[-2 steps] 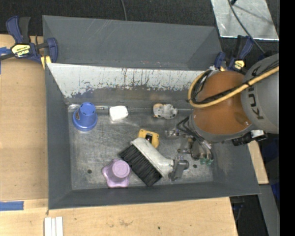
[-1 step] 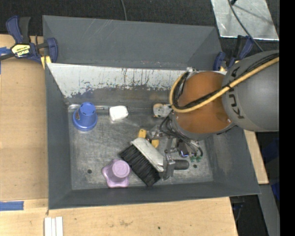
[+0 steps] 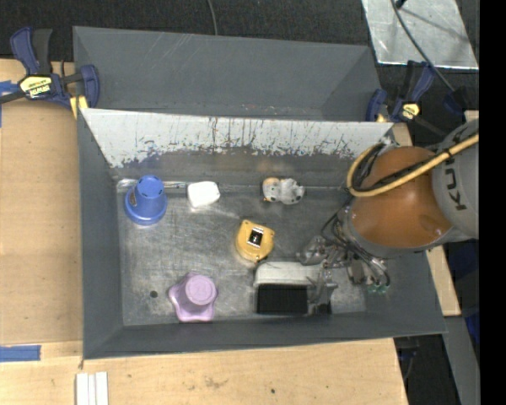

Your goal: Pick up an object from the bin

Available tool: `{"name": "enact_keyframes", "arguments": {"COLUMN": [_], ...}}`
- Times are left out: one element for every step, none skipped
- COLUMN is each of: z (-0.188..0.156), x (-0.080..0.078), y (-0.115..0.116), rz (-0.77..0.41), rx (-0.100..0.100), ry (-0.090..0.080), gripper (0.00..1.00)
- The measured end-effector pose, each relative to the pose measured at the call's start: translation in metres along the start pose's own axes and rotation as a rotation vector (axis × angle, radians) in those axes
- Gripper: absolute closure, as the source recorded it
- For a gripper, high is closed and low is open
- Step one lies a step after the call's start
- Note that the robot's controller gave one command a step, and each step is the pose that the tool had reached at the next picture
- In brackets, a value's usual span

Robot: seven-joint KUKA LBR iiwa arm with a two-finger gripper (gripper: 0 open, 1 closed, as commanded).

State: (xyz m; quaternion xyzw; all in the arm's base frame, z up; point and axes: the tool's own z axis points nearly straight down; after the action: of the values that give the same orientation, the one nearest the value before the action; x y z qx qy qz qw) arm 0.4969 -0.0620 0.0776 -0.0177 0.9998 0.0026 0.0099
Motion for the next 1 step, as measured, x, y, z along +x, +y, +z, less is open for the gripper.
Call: {"name": "enact_keyframes", "arguments": {"z": [0.0], "x": [0.0], "y": [0.0001], "rz": [-0.001], "rx": [0.0], "ry": [0.0], "gripper": [1.0]}}
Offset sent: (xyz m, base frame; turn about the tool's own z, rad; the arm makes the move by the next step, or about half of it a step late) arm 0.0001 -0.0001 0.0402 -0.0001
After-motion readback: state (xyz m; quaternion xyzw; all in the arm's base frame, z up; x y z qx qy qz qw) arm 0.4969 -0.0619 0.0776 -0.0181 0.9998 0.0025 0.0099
